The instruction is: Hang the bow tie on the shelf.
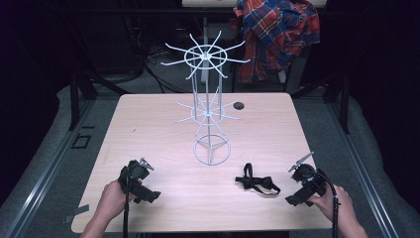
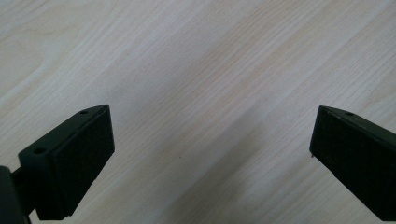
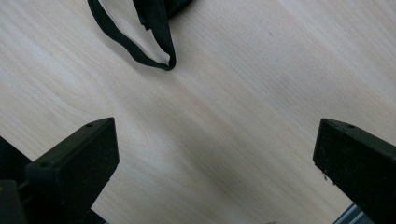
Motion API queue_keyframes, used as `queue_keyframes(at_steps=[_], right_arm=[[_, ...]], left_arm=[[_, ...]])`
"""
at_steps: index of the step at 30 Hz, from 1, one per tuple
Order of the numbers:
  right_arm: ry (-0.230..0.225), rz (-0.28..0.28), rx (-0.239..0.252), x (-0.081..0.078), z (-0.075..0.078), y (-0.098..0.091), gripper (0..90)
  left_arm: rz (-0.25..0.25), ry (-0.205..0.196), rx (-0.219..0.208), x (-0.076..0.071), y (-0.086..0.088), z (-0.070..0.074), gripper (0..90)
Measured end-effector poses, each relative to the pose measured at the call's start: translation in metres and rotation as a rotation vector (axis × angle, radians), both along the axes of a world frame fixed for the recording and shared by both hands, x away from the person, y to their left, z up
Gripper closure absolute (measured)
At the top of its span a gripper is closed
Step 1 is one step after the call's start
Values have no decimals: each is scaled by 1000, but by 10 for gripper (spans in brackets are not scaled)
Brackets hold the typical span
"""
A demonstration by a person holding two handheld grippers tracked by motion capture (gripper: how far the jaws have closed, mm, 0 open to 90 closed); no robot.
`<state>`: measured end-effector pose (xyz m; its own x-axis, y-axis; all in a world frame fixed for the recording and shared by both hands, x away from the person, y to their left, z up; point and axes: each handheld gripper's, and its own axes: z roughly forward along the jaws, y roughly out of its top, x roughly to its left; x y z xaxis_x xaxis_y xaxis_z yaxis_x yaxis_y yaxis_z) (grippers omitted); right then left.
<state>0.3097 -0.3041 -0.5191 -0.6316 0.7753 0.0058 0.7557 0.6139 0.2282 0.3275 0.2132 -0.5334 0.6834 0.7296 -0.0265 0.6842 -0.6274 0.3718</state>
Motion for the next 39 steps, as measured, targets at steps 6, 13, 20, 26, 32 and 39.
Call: queue_keyframes(at_steps=[6,13,20,26,32,39], right_arm=[[0,12,-8,0,-1,0,0],[5,8,-5,0,-1,1,0],[-3,56,-33,0,4,5,0],[-60,63,4,-1,8,12,0],[-112,94,29,-3,12,24,0],[-103,100,88,1,11,32,0]], left_arm=[[-12,1,0,1,-5,-1,0],[-11,0,-9,1,-2,-1,0],[-18,-6,0,0,-5,1,0],[-12,-2,-5,0,-2,0,0],[-11,-6,-5,-1,-1,1,0],[16,-12,-10,-4,6,1,0]])
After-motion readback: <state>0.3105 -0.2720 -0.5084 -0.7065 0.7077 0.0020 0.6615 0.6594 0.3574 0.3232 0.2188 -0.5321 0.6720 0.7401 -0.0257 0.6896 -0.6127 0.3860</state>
